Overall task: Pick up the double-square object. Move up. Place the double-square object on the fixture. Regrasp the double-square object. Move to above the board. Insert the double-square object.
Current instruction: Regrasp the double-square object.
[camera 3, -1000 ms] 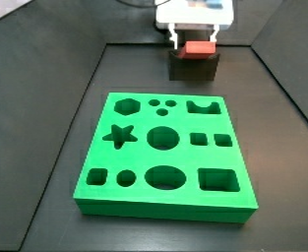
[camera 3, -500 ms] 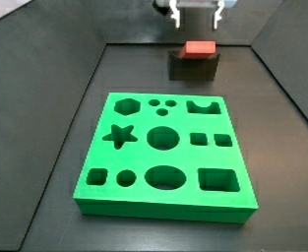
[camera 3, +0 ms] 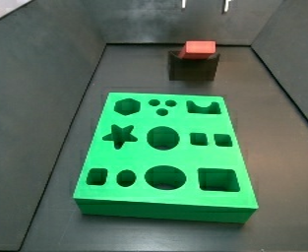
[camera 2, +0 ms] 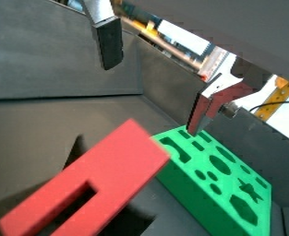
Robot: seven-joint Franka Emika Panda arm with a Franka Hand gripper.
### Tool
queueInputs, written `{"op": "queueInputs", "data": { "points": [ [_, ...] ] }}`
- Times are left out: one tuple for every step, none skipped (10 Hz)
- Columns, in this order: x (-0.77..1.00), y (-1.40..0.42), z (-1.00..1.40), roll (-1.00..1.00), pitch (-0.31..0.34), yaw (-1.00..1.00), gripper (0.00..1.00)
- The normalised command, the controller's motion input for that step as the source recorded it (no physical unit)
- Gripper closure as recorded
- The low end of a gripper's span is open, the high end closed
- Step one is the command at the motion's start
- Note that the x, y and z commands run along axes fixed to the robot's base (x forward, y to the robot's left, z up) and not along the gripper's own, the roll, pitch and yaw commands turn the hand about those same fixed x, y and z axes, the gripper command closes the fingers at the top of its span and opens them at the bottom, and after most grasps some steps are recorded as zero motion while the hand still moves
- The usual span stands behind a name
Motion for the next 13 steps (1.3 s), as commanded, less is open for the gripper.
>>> {"op": "queueInputs", "data": {
  "points": [
    [-0.06, -1.0, 0.71, 1.0, 0.03, 0.03, 0.0],
    [-0.06, -1.0, 0.65, 1.0, 0.028, 0.03, 0.0],
    [-0.05, -0.81, 0.38, 1.0, 0.025, 0.03, 0.0],
    [-0.04, -0.62, 0.19, 1.0, 0.022, 0.03, 0.0],
    [-0.03, -0.34, 0.1, 1.0, 0.019, 0.03, 0.0],
    [-0.03, -0.2, 0.08, 1.0, 0.017, 0.03, 0.0],
    [-0.03, -0.06, 0.05, 1.0, 0.013, 0.03, 0.0],
    [-0.02, -0.04, 0.02, 1.0, 0.009, 0.03, 0.0],
    [-0.01, -0.03, 0.01, 1.0, 0.005, 0.04, 0.0],
    [0.0, -0.03, 0.01, 1.0, 0.004, 0.04, 0.0],
    [0.0, -0.02, 0.01, 1.0, 0.004, 0.04, 0.0],
    [0.0, -0.02, 0.01, 1.0, 0.01, 0.04, 0.0],
    [0.0, -0.02, 0.01, 1.0, 0.015, 0.04, 0.0]
  ]
}}
